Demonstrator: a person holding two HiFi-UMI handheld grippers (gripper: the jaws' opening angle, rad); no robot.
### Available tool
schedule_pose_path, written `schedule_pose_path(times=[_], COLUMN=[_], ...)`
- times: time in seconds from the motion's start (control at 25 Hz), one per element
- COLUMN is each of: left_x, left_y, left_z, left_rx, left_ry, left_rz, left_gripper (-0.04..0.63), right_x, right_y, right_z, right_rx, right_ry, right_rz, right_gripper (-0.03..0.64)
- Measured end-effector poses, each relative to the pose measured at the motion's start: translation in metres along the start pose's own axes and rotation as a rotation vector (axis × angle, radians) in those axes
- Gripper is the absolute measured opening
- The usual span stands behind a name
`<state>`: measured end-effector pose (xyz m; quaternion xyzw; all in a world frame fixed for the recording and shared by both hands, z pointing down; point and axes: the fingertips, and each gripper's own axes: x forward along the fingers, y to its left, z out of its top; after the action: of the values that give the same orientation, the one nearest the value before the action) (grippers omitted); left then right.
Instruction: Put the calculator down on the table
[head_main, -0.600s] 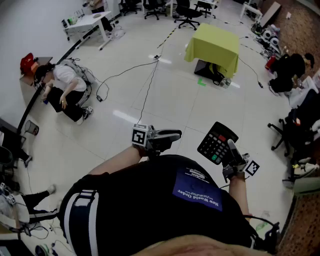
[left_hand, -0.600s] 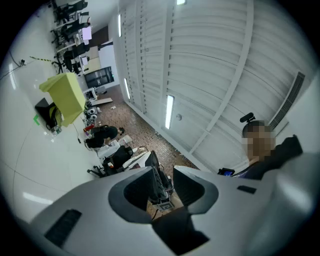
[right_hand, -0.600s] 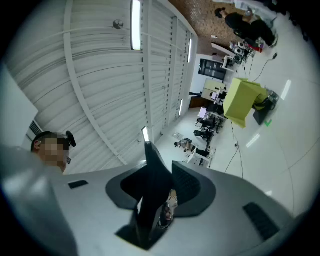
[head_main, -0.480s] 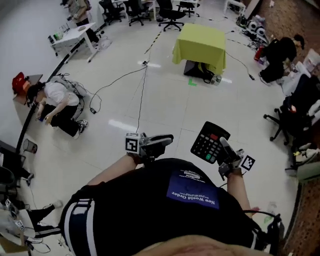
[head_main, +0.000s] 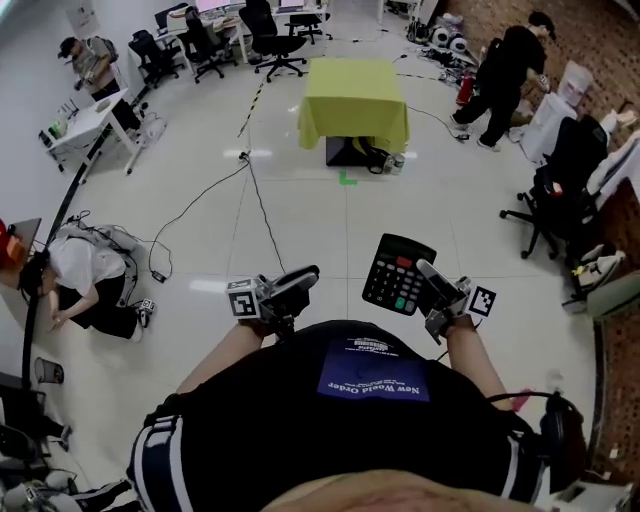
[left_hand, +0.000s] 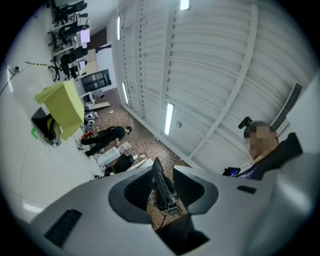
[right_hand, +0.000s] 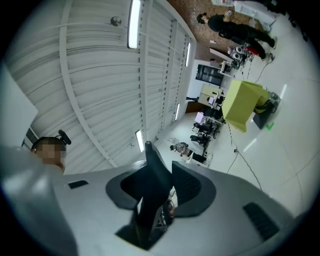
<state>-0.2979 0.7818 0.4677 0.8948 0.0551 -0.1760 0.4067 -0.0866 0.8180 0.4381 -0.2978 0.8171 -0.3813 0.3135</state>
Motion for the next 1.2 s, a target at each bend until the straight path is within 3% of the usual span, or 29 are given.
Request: schedule_pose_path(times=[0.08, 0.2, 0.44, 0.68, 0.84, 1.04, 1.2], left_x=[-0.018, -0.042, -0.068, -0.065, -0.032, 0.041, 0.099], left_y=[0.010, 0.031, 0.077, 0.129, 0.160, 0.192, 0.220], left_z=[0.037, 0.080, 0.142, 0.179, 0.197, 0.229, 0.243], left_rx=[0.038, 0.090, 0.140, 0.143, 0.176, 0.234, 0.248], left_ry=[0.014, 0.039, 0.017, -0.037, -0.058, -0.138, -0.152], left_rz=[0.014, 0.052, 0.098, 0.165, 0.219, 0.270, 0.295], left_gripper=[0.133, 0.006, 0.006, 0.006, 0.006, 0.006, 0.006], right_x=[0.039, 0.086, 0.144, 0.171, 0.172, 0.174, 0.177], right_y=[-0.001, -0.005, -0.032, -0.075, -0.113, -0.160, -0.189], right_z=[0.002, 0.007, 0.023, 0.063, 0.113, 0.195, 0.256], right_rx=[-0.005, -0.015, -0.031, -0.005, 0.011, 0.010, 0.008], right_ry=[-0.020, -0.052, -0.041, -0.025, -0.007, 0.071, 0.116], right_rz=[0.008, 0.018, -0.006, -0.017, 0.006, 0.046, 0.073], right_gripper=[0.118, 0.118, 0.118, 0.118, 0.118, 0.118, 0.118])
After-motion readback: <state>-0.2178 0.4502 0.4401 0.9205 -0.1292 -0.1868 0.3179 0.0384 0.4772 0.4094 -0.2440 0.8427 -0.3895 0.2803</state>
